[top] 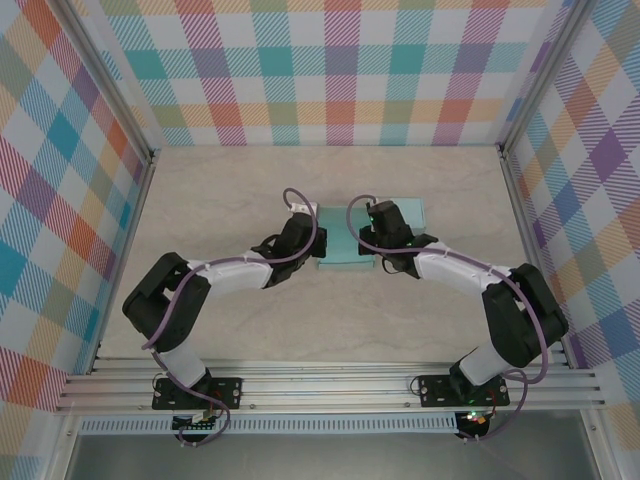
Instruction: Fold the paper box
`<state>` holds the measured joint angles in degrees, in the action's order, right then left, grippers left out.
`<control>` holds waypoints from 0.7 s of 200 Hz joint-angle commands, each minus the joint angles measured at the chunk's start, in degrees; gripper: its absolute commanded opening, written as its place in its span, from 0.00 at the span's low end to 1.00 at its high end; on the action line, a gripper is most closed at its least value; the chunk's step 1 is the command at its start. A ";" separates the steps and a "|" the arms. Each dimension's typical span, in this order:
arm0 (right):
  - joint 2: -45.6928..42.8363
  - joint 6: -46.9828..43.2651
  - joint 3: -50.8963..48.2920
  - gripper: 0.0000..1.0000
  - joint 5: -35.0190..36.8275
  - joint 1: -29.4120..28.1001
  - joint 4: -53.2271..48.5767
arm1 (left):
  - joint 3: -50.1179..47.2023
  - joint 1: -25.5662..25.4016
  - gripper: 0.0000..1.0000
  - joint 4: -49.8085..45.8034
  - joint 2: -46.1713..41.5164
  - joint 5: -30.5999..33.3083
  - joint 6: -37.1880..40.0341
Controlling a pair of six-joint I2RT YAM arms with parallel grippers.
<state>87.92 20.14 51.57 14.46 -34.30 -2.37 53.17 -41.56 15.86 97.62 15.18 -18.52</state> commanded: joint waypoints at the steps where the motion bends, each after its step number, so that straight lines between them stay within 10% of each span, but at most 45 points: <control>1: -1.65 0.31 -2.00 0.00 -2.68 -1.88 2.23 | -1.94 -3.19 0.00 4.08 -0.61 -0.83 -3.36; 140: -7.23 1.98 -14.55 0.00 -0.94 -2.35 6.13 | -10.50 -5.52 0.00 8.75 0.43 3.63 -5.89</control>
<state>81.89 20.84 39.11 14.06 -36.18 1.50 44.64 -46.11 22.92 97.65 19.40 -23.18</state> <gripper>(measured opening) 0.062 0.049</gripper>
